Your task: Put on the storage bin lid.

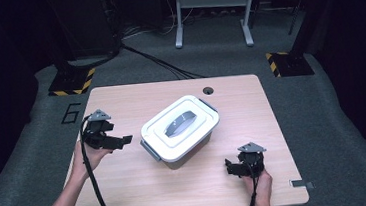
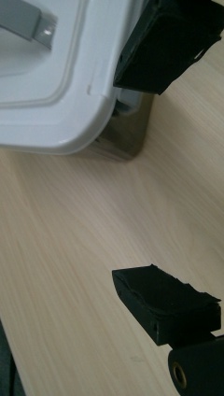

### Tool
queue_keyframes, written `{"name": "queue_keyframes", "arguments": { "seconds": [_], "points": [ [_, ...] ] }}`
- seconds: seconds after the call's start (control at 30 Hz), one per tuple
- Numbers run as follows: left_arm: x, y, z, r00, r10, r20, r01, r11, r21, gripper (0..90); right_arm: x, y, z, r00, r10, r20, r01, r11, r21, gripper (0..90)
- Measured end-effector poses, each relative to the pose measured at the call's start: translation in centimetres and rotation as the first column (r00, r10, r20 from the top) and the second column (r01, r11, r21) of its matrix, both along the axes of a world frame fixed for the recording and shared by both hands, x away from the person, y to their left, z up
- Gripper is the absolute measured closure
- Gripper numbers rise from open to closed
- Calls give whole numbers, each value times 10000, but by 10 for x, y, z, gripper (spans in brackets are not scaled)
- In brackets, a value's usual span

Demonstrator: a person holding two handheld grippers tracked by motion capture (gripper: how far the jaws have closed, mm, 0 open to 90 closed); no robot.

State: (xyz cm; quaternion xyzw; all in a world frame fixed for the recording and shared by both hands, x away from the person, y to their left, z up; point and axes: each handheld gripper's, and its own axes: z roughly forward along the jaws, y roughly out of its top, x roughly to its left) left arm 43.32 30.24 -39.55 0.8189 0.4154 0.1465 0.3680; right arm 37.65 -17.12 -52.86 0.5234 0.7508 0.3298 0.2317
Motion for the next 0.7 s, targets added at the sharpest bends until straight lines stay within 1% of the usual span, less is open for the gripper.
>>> {"name": "queue_keyframes", "arguments": {
  "seconds": [0.03, 0.07, 0.17, 0.2, 0.23, 0.27, 0.33, 0.4, 0.43, 0.47, 0.5, 0.57, 0.6, 0.63, 0.7],
  "points": [
    [-1, 1, -5, 10000, 74, -52, -74, 10000, -27, 71, 0, 0, 0, 10000, -16, 0, 16, 10000, 43, 112],
    [-1, 3, -9, 9999, 115, -65, -114, 9999, 60, 70, 0, 0, 0, 10000, 0, 2, 0, 10000, -1, 112],
    [-2, 8, -26, 9991, 328, -286, -326, 9994, 84, 64, 0, 0, 0, 10000, -29, 1, 29, 10000, 59, 112],
    [-3, 9, -32, 9983, 428, -388, -426, 9991, 38, 62, 0, 0, 0, 10000, -30, -2, 30, 10000, 59, 112],
    [-3, 11, -37, 9978, 419, -511, -411, 9990, 153, 60, 0, 0, 0, 10000, -29, 1, 29, 10000, 58, 112],
    [-4, 12, -43, 9971, 560, -506, -555, 9984, 113, 57, 0, 0, 0, 10000, -30, -1, 30, 10000, 59, 112],
    [-5, 16, -55, 9950, 709, -710, -706, 9975, 64, 53, 0, 0, 0, 10000, -18, -4, 18, 10000, 61, 112],
    [-6, 18, -64, 9932, 856, -790, -851, 9963, 100, 51, 0, 0, 0, 10000, -17, -8, 17, 10000, 66, 112],
    [-7, 19, -69, 9920, 979, -803, -974, 9952, 105, 48, 0, 0, 0, 10000, -17, -5, 17, 10000, 63, 112],
    [-7, 19, -69, 9920, 979, -803, -974, 9952, 105, 46, 0, 0, 0, 10000, -17, -5, 17, 10000, 63, 112],
    [-8, 20, -80, 9890, 1263, -775, -1260, 9920, 92, 41, 0, 0, 0, 10000, -29, -2, 29, 10000, 60, 112],
    [-9, 21, -88, 9879, 1406, -655, -1396, 9900, 207, 37, 0, 0, 0, 10000, -30, -1, 30, 10000, 61, 112],
    [-10, 23, -91, 9874, 1448, -644, -1422, 9889, 442, 33, 0, 0, 0, 10000, -28, 0, 28, 10000, 59, 112],
    [-12, 23, -94, 9872, 1511, -510, -1487, 9877, 480, 29, 0, 0, 0, 10000, -28, -1, 28, 10000, 59, 113],
    [-14, 24, -100, 9844, 1735, -292, -1719, 9837, 521, 24, 0, 0, 0, 10000, -31, -3, 31, 10000, 62, 112]
  ]
}}
